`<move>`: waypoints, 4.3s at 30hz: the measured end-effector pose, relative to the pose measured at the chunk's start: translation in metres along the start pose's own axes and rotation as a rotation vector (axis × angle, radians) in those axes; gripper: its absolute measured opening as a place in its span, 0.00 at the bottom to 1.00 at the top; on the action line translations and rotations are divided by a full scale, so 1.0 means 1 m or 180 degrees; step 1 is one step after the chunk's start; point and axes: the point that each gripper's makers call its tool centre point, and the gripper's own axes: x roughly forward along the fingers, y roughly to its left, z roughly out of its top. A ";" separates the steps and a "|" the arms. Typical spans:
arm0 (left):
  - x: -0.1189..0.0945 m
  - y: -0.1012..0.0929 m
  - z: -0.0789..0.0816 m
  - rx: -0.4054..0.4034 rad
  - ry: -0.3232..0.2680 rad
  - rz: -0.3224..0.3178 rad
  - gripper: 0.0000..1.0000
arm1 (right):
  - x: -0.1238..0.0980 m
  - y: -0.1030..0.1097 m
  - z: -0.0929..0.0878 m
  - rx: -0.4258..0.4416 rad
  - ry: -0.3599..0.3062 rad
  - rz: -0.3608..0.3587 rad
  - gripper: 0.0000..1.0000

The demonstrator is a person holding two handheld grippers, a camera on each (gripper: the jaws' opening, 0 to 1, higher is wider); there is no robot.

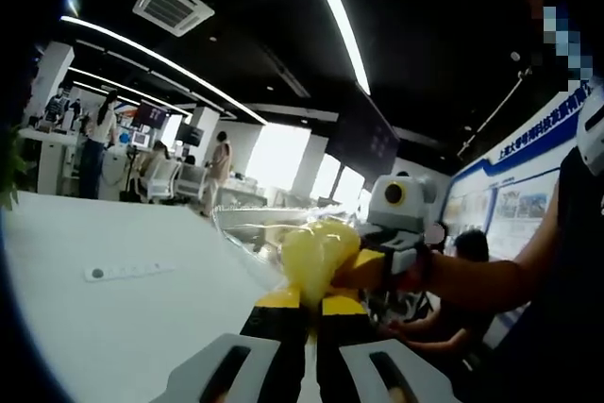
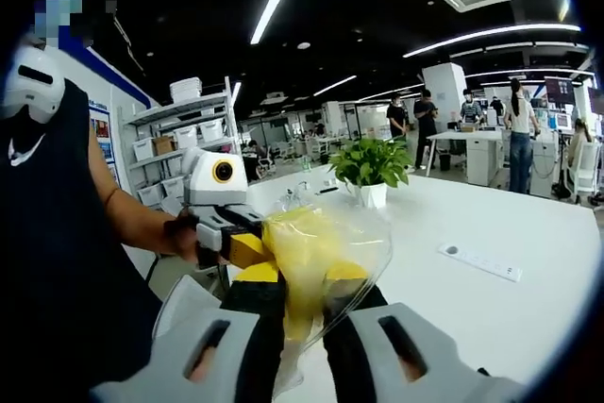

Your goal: Compare the silicone blocks by pressing each to a similar depth, holding the contact briefly, and releasing to observe deformation and rebound differences across the visible hardness samples.

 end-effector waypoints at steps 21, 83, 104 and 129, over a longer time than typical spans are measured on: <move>0.010 0.004 -0.003 -0.0452 0.0198 -0.0007 0.00 | -0.031 -0.044 0.008 -0.0186 -0.0406 -0.0800 0.96; 0.027 0.063 -0.144 -0.1828 0.0987 0.0303 0.00 | -0.160 -0.044 -0.142 0.0264 0.0123 -0.1845 0.97; 0.026 0.091 -0.217 -0.2065 0.1340 0.0511 0.00 | -0.160 -0.040 -0.164 0.0383 0.0166 -0.1879 0.97; 0.026 0.108 -0.257 -0.1962 0.1736 0.0907 0.01 | -0.165 -0.038 -0.183 0.0501 0.0239 -0.1917 0.97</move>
